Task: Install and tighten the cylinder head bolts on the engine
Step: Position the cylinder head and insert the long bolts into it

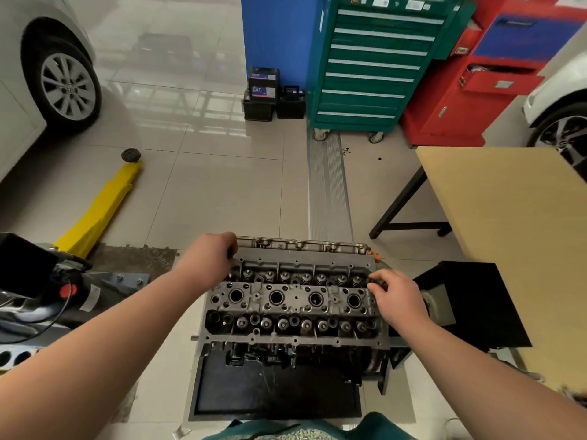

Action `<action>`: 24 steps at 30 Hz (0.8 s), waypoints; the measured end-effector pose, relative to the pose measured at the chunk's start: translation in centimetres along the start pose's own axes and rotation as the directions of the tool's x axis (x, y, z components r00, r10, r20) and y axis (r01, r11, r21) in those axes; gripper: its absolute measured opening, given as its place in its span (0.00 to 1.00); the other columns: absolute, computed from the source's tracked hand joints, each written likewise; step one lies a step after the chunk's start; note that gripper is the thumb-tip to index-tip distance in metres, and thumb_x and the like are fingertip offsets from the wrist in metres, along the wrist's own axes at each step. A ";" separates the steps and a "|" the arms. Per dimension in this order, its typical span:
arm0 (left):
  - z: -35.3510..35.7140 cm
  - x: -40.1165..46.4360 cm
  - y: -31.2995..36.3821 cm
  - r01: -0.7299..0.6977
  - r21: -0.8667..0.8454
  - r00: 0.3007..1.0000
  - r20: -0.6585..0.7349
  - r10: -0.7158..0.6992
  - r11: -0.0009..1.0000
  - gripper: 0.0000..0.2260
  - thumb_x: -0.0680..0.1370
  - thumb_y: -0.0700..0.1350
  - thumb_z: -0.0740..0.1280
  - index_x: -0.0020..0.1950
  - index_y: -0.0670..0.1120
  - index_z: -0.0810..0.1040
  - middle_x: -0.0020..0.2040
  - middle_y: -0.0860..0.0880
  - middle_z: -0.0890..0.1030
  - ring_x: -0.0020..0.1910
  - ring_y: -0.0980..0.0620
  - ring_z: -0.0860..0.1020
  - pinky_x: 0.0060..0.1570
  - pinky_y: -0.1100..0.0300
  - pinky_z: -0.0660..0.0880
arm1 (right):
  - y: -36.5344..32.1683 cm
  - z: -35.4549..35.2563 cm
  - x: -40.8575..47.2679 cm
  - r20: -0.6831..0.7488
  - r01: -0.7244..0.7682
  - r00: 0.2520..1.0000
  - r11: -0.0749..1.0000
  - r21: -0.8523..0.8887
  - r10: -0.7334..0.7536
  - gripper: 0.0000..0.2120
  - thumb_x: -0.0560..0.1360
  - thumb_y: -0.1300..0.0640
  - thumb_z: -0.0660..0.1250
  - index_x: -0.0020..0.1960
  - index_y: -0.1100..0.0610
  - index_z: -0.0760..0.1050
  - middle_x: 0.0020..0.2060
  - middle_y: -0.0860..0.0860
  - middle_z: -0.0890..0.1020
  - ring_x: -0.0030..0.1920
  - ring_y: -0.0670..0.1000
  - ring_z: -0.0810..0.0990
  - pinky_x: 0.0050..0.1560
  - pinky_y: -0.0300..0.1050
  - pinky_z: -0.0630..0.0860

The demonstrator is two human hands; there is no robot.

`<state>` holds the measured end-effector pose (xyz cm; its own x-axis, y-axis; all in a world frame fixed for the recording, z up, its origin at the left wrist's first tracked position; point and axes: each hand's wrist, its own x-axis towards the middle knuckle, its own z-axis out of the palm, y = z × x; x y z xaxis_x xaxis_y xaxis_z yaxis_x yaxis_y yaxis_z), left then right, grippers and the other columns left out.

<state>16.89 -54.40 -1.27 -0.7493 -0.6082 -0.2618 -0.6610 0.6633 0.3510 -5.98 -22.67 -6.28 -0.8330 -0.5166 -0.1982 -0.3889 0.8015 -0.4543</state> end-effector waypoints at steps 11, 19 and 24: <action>-0.4 -0.6 -2.3 -0.075 0.005 0.997 -0.020 0.075 0.997 0.10 0.78 0.41 0.73 0.44 0.50 0.74 0.36 0.53 0.78 0.35 0.54 0.76 0.31 0.60 0.68 | 0.2 -0.1 0.0 0.011 0.031 0.999 0.999 0.007 -0.031 0.08 0.81 0.53 0.70 0.59 0.49 0.81 0.53 0.46 0.80 0.51 0.47 0.77 0.52 0.44 0.74; -1.3 -0.5 -3.5 -0.051 0.013 0.996 -0.076 0.052 0.999 0.11 0.78 0.42 0.74 0.44 0.51 0.74 0.35 0.54 0.78 0.35 0.54 0.75 0.31 0.60 0.67 | 0.1 -0.1 -0.1 0.016 0.035 0.999 0.999 0.016 -0.035 0.07 0.81 0.53 0.69 0.59 0.49 0.81 0.52 0.45 0.79 0.50 0.47 0.77 0.51 0.44 0.75; -0.7 -1.2 -3.5 -0.063 -0.023 0.993 -0.100 0.060 0.998 0.10 0.78 0.42 0.74 0.45 0.52 0.74 0.35 0.55 0.77 0.34 0.56 0.75 0.30 0.61 0.66 | 0.0 -0.3 -0.2 0.016 0.048 0.999 0.999 0.011 -0.048 0.07 0.81 0.54 0.69 0.59 0.50 0.81 0.53 0.46 0.80 0.51 0.48 0.78 0.53 0.45 0.76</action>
<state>20.09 -56.30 -1.57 -0.7801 -0.6076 -0.1492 -0.6115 0.6899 0.3875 -5.89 -22.48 -5.99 -0.8067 -0.5594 -0.1904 -0.4241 0.7725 -0.4726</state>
